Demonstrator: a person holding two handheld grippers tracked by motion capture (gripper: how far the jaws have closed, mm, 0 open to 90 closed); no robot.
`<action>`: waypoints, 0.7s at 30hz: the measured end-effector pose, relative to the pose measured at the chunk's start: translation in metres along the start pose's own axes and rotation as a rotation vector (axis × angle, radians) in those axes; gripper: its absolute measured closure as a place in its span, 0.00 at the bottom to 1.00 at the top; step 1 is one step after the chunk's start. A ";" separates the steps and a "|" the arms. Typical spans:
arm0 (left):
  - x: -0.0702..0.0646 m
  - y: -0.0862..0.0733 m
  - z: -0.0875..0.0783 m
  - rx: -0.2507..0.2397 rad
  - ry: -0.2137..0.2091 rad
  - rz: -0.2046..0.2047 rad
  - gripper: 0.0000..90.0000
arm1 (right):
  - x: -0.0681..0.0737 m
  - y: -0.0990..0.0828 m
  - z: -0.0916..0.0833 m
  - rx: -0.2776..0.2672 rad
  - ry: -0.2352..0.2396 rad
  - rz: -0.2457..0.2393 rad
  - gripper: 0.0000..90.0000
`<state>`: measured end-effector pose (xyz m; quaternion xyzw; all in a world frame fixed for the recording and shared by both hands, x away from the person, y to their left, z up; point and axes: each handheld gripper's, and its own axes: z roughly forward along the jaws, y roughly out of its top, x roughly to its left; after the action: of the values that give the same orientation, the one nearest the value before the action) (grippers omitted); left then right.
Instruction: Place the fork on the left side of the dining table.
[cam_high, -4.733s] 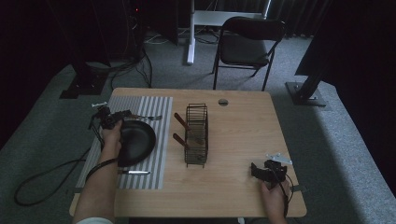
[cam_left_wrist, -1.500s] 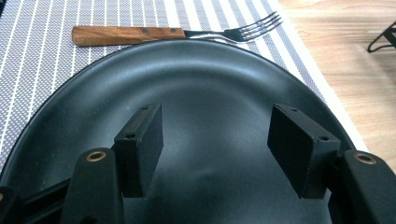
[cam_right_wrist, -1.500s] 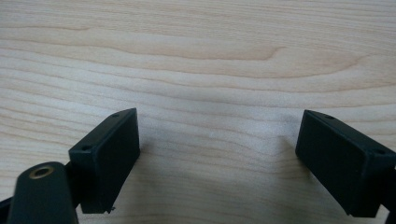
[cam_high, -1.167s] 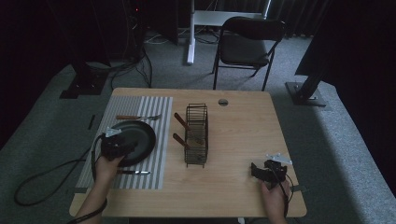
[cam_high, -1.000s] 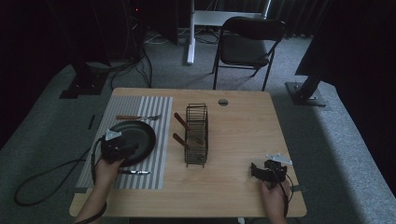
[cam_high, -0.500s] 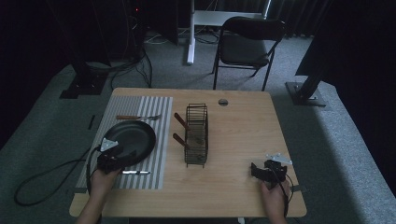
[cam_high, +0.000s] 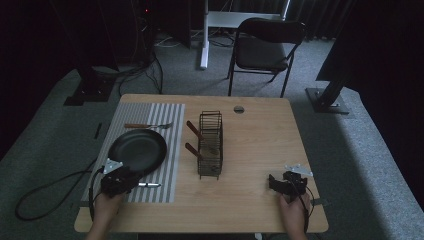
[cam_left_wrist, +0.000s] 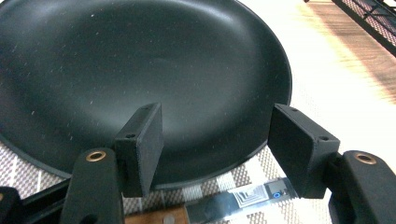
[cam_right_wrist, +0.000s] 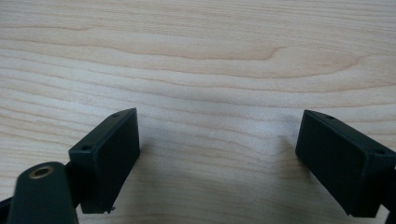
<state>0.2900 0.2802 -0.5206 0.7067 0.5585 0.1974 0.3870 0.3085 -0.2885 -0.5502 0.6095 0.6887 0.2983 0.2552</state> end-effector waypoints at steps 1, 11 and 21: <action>0.000 -0.002 -0.001 0.001 -0.003 -0.002 0.40 | 0.000 0.000 0.000 0.000 0.000 0.000 0.15; -0.001 -0.013 -0.019 -0.034 0.004 0.002 0.40 | 0.000 0.000 0.000 0.000 0.000 0.000 0.15; -0.007 -0.025 -0.034 -0.045 0.004 0.003 0.40 | 0.000 0.000 0.000 0.000 0.000 0.000 0.15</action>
<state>0.2477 0.2869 -0.5179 0.6981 0.5539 0.2119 0.4012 0.3085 -0.2885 -0.5502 0.6095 0.6888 0.2983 0.2552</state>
